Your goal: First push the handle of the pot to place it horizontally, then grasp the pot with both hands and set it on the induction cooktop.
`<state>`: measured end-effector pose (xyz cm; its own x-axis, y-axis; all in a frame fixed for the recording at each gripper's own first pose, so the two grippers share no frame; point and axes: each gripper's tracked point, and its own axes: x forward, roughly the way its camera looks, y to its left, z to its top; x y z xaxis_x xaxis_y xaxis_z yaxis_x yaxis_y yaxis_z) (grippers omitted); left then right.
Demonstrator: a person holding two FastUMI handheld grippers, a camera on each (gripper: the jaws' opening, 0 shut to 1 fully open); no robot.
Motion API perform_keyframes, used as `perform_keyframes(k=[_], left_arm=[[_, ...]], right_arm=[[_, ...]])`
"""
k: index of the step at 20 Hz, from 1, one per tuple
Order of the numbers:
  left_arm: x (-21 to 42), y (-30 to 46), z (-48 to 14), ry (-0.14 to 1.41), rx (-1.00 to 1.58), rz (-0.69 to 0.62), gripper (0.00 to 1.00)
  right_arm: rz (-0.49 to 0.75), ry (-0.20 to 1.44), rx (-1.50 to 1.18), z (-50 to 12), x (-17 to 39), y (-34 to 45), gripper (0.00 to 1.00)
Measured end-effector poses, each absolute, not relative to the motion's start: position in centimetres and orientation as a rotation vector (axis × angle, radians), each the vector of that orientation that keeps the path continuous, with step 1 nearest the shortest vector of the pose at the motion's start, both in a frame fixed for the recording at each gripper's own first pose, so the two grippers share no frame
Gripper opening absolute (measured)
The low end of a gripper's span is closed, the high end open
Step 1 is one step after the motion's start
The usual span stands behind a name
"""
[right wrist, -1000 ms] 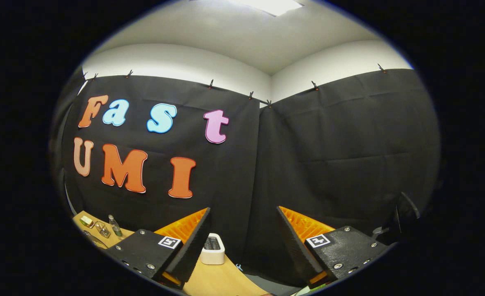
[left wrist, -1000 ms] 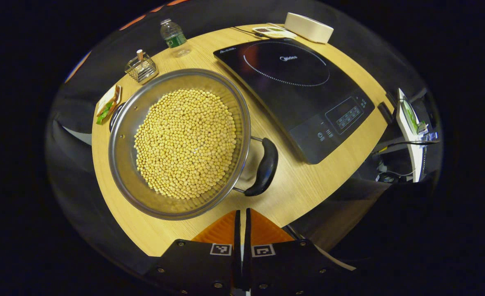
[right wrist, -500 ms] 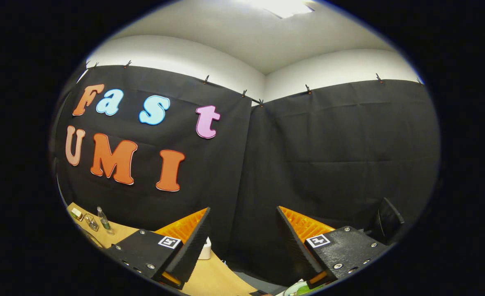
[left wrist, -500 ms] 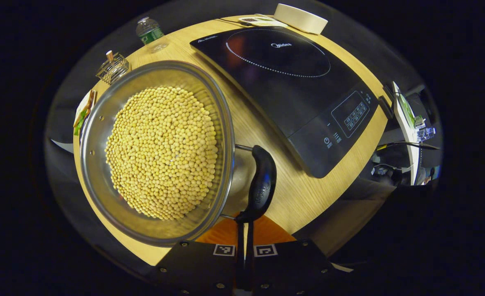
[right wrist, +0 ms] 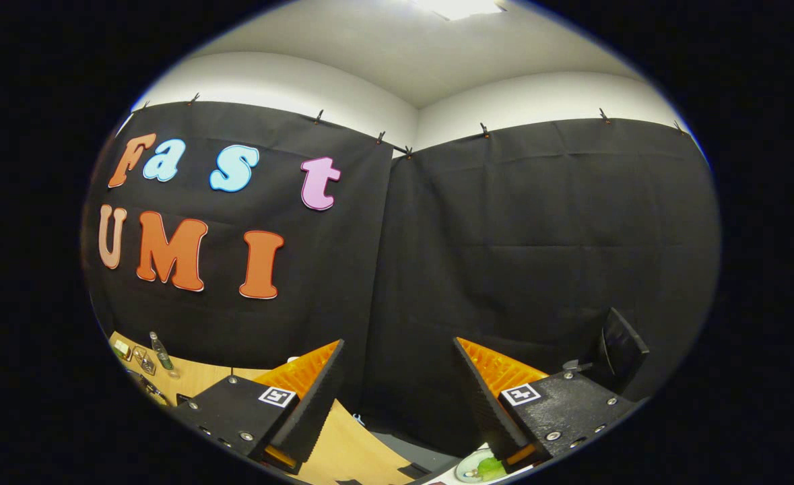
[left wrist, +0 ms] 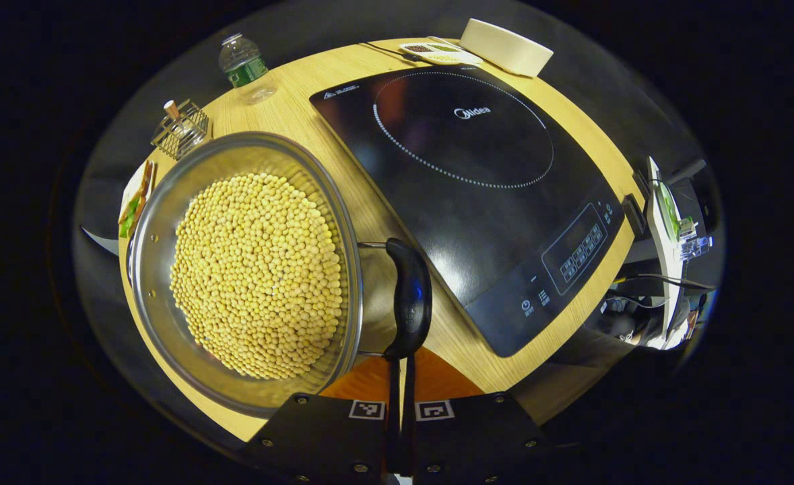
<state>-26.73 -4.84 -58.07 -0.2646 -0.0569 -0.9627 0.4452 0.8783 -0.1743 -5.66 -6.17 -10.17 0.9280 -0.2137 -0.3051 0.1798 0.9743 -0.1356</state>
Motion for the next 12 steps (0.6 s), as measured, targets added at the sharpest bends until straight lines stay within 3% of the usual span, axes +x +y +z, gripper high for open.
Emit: perform_keyframes(k=[12], left_arm=[[-20.5,-8.6,-60.4,1.703,0.238,-0.437,0.02]], right_arm=[[-0.124,0.298,-0.089,-8.9,-9.2,-5.0,0.95]])
